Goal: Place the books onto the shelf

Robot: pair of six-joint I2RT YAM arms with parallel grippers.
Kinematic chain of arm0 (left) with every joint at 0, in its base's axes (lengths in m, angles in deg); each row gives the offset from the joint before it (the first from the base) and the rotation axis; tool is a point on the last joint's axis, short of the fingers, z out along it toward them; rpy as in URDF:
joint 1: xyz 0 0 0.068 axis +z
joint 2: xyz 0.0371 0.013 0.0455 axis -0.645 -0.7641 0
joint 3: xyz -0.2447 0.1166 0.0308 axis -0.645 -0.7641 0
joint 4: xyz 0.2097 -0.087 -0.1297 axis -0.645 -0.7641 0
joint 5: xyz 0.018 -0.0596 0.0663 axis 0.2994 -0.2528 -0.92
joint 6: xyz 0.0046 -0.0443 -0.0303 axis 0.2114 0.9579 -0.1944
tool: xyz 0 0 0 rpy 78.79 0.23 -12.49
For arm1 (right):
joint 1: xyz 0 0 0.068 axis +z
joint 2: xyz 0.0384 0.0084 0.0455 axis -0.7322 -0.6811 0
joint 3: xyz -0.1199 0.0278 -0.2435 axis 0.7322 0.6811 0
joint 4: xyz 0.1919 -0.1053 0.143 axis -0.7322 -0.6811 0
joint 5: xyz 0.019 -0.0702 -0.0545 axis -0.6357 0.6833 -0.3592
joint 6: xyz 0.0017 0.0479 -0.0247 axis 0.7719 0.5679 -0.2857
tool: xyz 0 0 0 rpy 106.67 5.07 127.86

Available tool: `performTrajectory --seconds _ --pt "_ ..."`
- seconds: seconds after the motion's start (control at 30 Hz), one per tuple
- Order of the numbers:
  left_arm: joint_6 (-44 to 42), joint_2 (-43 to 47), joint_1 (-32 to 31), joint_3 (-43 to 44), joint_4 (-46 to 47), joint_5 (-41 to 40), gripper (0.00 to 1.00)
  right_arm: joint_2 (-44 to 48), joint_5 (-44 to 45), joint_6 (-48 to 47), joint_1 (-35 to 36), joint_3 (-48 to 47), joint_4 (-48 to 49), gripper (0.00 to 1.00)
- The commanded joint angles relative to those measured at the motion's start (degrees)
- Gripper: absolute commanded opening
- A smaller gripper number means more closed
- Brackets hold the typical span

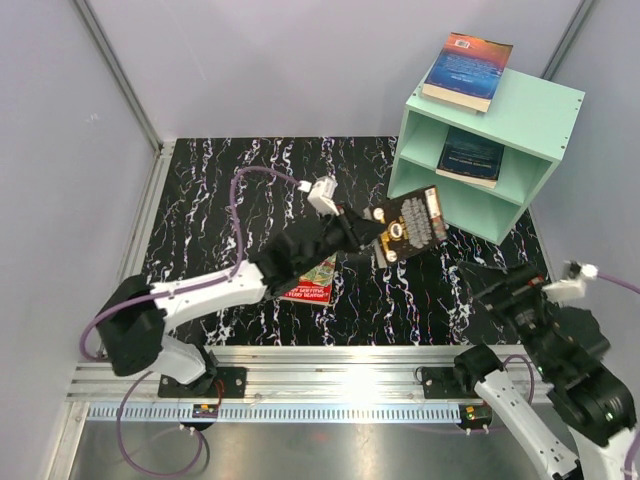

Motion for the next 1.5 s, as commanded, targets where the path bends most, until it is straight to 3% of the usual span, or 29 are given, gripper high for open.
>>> performTrajectory --seconds 0.0,0.27,0.53,0.8,1.3,1.47 --pt "3.3 -4.9 -0.2 8.9 15.7 8.0 0.0 4.1 7.6 0.3 0.3 -6.0 -9.6 1.0" --pt "9.5 -19.4 -0.3 21.9 20.6 10.5 0.0 5.3 9.8 -1.2 0.3 -13.8 -16.0 1.0" --pt "13.9 -32.2 0.3 36.7 22.1 10.7 0.0 6.1 9.5 -1.4 0.3 -13.9 -17.2 1.0" --pt "22.7 -41.3 2.4 43.5 28.0 7.2 0.0 6.5 8.8 -1.4 0.3 -13.6 -18.6 1.0" --pt "25.0 -47.8 -2.9 55.5 13.9 -23.0 0.0 7.5 8.6 -1.5 0.4 -12.3 -19.9 1.0" --pt "24.3 -51.1 -3.9 63.7 7.7 -28.2 0.0 7.7 9.5 -1.7 0.5 -13.9 -21.4 1.0"
